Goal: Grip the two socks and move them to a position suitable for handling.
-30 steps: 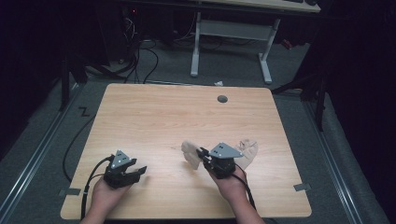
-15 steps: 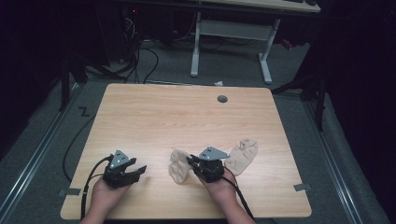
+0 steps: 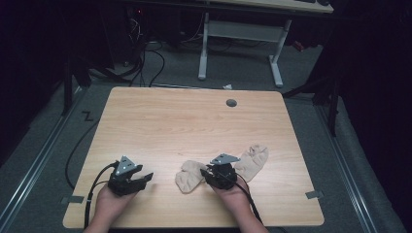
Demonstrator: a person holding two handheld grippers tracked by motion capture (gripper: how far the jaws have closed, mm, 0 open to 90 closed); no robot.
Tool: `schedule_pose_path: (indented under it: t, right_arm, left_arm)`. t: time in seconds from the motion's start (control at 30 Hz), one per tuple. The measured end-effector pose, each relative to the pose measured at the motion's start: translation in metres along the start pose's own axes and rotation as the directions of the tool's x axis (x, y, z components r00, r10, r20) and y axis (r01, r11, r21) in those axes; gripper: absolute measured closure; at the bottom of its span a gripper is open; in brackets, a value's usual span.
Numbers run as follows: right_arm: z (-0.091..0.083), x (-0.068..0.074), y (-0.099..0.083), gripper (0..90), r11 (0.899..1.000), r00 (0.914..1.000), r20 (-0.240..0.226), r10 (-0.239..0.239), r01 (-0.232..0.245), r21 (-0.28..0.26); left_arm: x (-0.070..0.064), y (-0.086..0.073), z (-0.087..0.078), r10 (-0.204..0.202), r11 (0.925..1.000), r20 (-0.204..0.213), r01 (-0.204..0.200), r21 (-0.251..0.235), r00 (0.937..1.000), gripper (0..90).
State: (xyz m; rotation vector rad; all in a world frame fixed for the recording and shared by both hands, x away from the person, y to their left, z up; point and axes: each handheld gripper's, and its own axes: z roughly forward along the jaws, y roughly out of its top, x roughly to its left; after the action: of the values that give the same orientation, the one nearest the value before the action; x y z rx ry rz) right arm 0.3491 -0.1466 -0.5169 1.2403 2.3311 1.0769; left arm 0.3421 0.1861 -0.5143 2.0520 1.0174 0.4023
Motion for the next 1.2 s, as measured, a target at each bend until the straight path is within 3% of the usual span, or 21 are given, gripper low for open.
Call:
schedule_pose_path:
  t: [0.07, 0.1, 0.13, 0.17, 0.2, 0.27, 0.33, 0.37, 0.57, 0.73, 0.8, 0.9, 0.93, 1.07, 1.2]
  right_arm:
    - [-0.009, 0.002, 0.004, 60.5, 0.999, 0.9995, 0.029, -0.013, 0.015, -0.047]
    - [-0.016, 0.007, 0.008, 59.2, 0.995, 0.9984, 0.038, -0.041, 0.044, -0.089]
    - [-0.016, 0.007, 0.008, 59.2, 0.995, 0.9984, 0.038, -0.041, 0.044, -0.089]
    - [-0.023, 0.018, 0.011, 58.3, 0.987, 0.9962, 0.015, -0.086, 0.087, -0.134]
    - [-0.023, 0.018, 0.011, 58.3, 0.987, 0.9962, 0.015, -0.086, 0.087, -0.134]
    - [-0.018, 0.033, 0.010, 57.7, 0.984, 0.9897, -0.044, -0.136, 0.130, -0.119]
    - [-0.014, 0.039, 0.010, 57.8, 0.984, 0.9864, -0.062, -0.152, 0.145, -0.104]
    - [-0.005, 0.050, 0.008, 57.6, 0.980, 0.9758, -0.108, -0.190, 0.183, -0.073]
    - [0.010, 0.066, 0.004, 55.6, 0.970, 0.9609, -0.138, -0.240, 0.241, -0.010]
    - [0.016, 0.069, 0.001, 54.1, 0.965, 0.9574, -0.135, -0.255, 0.261, 0.027]
    - [0.020, 0.071, -0.002, 54.8, 0.958, 0.9546, -0.117, -0.274, 0.282, 0.059]
    - [0.020, 0.073, -0.002, 61.5, 0.955, 0.9527, -0.104, -0.286, 0.292, 0.056]
    - [0.019, 0.072, -0.002, 68.1, 0.956, 0.9546, -0.092, -0.283, 0.289, 0.056]
    - [0.019, 0.069, -0.002, 80.8, 0.957, 0.9570, -0.072, -0.281, 0.285, 0.057]
    - [0.018, 0.068, -0.001, 83.7, 0.959, 0.9592, -0.076, -0.272, 0.277, 0.059]
  left_arm:
    - [0.000, 0.000, 0.000, 0.000, 1.0000, 0.000, 0.000, -0.001, 1.0000, 45.5]
    - [0.001, 0.000, 0.000, 0.000, 1.0000, -0.001, 0.000, 0.000, 1.0000, 45.4]
    - [0.001, 0.000, 0.000, 0.000, 1.0000, -0.001, 0.000, 0.000, 1.0000, 45.4]
    - [0.001, -0.001, 0.001, -0.003, 1.0000, -0.001, 0.003, 0.002, 1.0000, 45.3]
    - [0.001, -0.001, 0.001, -0.003, 1.0000, -0.001, 0.003, 0.002, 1.0000, 45.3]
    - [0.001, -0.001, 0.001, -0.002, 1.0000, -0.001, 0.002, 0.004, 1.0000, 45.3]
    - [0.001, -0.001, 0.001, -0.004, 1.0000, 0.000, 0.004, 0.004, 1.0000, 45.2]
    - [0.002, -0.001, 0.001, -0.005, 1.0000, 0.000, 0.005, 0.004, 1.0000, 45.2]
    - [0.003, -0.001, 0.000, -0.008, 1.0000, 0.001, 0.008, 0.000, 1.0000, 45.3]
    - [0.002, -0.001, -0.001, -0.007, 1.0000, 0.002, 0.007, 0.001, 1.0000, 45.3]
    - [0.002, -0.001, -0.001, -0.007, 1.0000, 0.002, 0.007, 0.000, 1.0000, 45.3]
    - [0.002, -0.001, -0.001, -0.007, 1.0000, 0.002, 0.007, 0.001, 1.0000, 45.3]
    - [0.002, -0.001, -0.001, -0.007, 1.0000, 0.002, 0.007, 0.002, 1.0000, 45.3]
    - [0.002, -0.001, 0.000, -0.006, 1.0000, 0.004, 0.006, 0.004, 1.0000, 45.3]
    - [0.001, -0.001, 0.000, -0.006, 1.0000, 0.004, 0.005, 0.004, 1.0000, 45.3]
